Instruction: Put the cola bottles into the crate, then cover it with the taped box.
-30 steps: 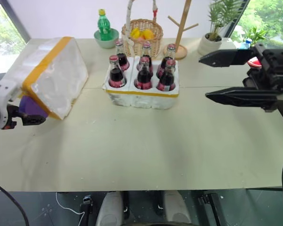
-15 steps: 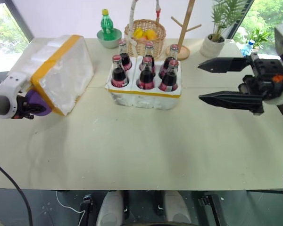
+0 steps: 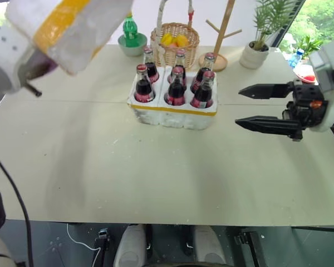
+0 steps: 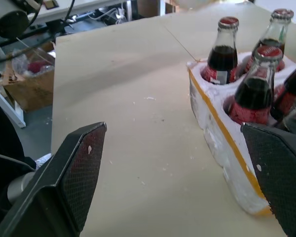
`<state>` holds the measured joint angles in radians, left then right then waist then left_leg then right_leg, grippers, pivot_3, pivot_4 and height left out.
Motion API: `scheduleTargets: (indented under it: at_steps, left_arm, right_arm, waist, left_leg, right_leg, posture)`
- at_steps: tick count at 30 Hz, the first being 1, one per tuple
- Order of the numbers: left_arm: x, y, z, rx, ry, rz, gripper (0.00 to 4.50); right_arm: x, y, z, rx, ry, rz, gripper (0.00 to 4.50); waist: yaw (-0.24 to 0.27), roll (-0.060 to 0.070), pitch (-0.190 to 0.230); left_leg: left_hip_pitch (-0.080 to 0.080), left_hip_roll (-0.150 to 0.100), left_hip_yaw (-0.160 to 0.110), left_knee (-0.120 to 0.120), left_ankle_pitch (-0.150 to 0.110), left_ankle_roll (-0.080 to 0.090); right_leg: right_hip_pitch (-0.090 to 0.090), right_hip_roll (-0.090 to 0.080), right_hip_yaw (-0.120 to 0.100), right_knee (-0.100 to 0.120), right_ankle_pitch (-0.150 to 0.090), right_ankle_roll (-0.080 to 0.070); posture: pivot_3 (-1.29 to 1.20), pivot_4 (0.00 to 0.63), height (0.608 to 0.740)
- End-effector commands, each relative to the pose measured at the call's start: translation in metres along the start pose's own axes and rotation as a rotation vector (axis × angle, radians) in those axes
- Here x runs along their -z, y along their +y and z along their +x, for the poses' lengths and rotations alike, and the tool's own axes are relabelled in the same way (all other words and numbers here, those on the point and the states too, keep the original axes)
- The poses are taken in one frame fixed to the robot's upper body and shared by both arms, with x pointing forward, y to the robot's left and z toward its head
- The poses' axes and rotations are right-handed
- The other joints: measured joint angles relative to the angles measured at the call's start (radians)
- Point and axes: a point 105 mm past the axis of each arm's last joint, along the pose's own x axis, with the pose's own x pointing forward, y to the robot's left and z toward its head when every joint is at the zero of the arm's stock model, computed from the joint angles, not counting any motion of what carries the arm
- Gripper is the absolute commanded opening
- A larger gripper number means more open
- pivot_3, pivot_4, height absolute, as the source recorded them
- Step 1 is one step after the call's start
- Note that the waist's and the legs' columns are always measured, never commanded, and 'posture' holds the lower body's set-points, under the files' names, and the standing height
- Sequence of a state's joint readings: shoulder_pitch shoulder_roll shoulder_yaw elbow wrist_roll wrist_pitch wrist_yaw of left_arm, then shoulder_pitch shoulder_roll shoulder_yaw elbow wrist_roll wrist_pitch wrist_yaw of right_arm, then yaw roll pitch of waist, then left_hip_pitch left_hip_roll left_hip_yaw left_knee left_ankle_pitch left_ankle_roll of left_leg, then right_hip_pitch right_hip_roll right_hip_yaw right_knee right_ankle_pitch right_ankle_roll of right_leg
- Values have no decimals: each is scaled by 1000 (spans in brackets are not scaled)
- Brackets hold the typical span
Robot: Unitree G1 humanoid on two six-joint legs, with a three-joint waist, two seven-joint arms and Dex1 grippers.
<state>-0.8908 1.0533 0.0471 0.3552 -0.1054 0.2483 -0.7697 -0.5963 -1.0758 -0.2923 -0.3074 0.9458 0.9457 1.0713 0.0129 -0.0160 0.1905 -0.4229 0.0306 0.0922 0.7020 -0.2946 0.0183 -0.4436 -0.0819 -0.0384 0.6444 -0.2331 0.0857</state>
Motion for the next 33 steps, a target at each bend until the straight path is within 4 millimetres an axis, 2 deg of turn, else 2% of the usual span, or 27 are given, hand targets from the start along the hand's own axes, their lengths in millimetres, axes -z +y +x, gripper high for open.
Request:
scheduleTargets:
  at_steps: [1,7,11,14,20,26,30,31,33]
  left_arm:
    - [-47,9,11,-50,-193,198,382]
    - [-84,-3,47,-8,-330,444,382]
    - [-94,-18,66,11,-350,581,382]
    - [-95,-31,75,21,-365,649,382]
    - [-81,-58,85,25,-375,871,382]
    - [-82,-68,87,-35,-443,958,382]
    - [-72,-68,92,-28,-384,978,382]
    - [-69,-69,93,-19,-372,976,1433]
    - [-60,-73,94,13,-339,973,2269]
  right_arm:
    - [-12,-2,-5,36,-48,-44,4500]
    - [-16,-3,-5,60,-76,-47,4500]
    - [-18,0,-7,76,-84,-48,4500]
    - [-16,3,-9,91,-80,-46,4500]
    - [-17,9,-16,130,-83,-42,4500]
    - [-14,9,-16,154,-74,-38,4500]
    - [-16,9,-15,151,-79,-38,4500]
    - [-16,9,-14,149,-82,-40,4500]
    - [-18,10,-14,147,-86,-41,4500]
  waist:
    - [1,0,0]
    - [1,0,0]
    - [-1,0,0]
    - [-3,0,0]
    - [0,-1,0]
    - [0,-1,0]
    - [-1,-1,0]
    - [-1,-1,0]
    - [-1,-1,0]
  left_leg:
    - [0,0,1,0,0,0]
    - [0,-2,3,1,0,0]
    - [0,-2,4,2,0,1]
    - [0,-1,5,2,0,1]
    - [0,0,5,2,-1,2]
    - [0,0,5,2,-1,2]
    - [-1,0,5,2,-1,2]
    - [0,0,5,2,-1,2]
    - [0,0,5,2,-1,2]
  right_leg:
    - [0,0,0,0,0,0]
    - [0,1,0,1,0,0]
    - [0,1,0,0,0,0]
    - [0,1,0,0,0,0]
    - [-1,0,0,0,0,1]
    - [-1,0,0,0,0,1]
    - [-1,0,0,0,0,1]
    - [-1,0,0,0,0,1]
    - [-1,0,0,0,0,1]
  posture:
    - [0,150,740]
    - [0,150,740]
    - [0,150,740]
    - [0,150,740]
    - [0,150,740]
    - [0,150,740]
    - [0,150,740]
    - [0,150,740]
    - [0,150,740]
